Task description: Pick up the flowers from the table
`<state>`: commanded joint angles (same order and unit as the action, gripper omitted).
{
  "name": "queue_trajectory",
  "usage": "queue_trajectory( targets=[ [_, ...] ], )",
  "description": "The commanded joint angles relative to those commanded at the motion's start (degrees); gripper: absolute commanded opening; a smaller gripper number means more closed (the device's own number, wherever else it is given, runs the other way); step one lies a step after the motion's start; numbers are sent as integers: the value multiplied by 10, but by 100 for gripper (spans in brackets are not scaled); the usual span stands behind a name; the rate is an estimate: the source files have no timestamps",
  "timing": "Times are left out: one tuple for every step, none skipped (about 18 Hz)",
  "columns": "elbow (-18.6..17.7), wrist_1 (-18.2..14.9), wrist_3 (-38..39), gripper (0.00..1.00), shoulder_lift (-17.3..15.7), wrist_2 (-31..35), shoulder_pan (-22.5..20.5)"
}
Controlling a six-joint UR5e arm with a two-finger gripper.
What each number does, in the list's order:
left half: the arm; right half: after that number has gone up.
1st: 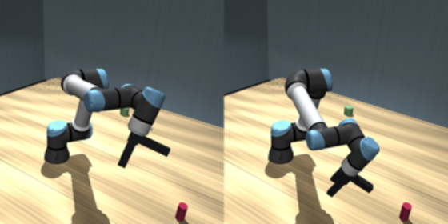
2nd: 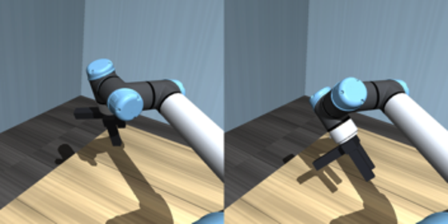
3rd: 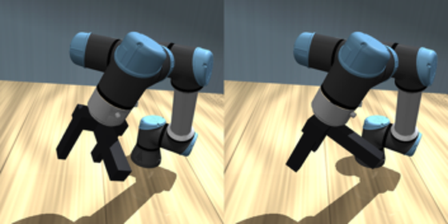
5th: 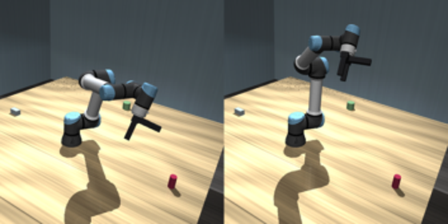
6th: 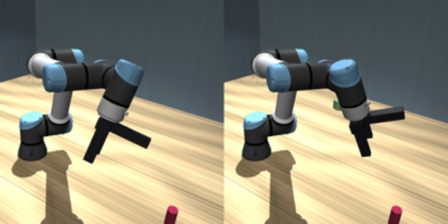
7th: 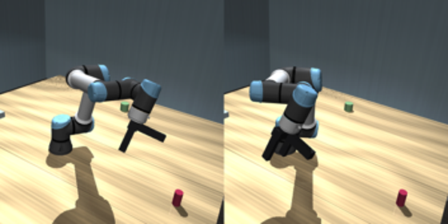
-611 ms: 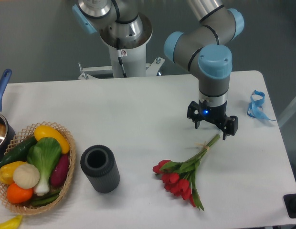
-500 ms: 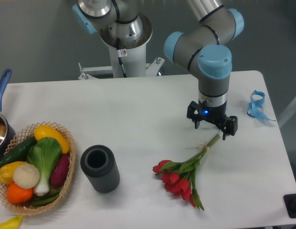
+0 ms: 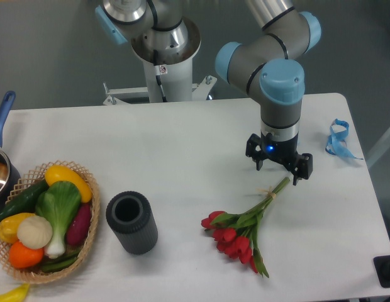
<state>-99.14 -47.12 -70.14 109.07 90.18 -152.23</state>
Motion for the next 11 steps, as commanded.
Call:
queue_trajectory(
  targets=[
    [-3,8,0,100,4,0,1],
    [-3,12,0,100,10,0,2],
    [-3,12,0,100,12,0,3],
    [-3,13,0,100,16,1,3],
    [-1,12,0,100,19,1,4],
    [1,13,-1,100,26,1,4],
    [4,13,-2,100,35,1,4],
    [8,14,-3,100,45,1,4],
    [15,15,-3,100,57,1,12],
    [20,14,-3,100,68,2,19],
    [25,15,-2,100,78,2,21]
  ],
)
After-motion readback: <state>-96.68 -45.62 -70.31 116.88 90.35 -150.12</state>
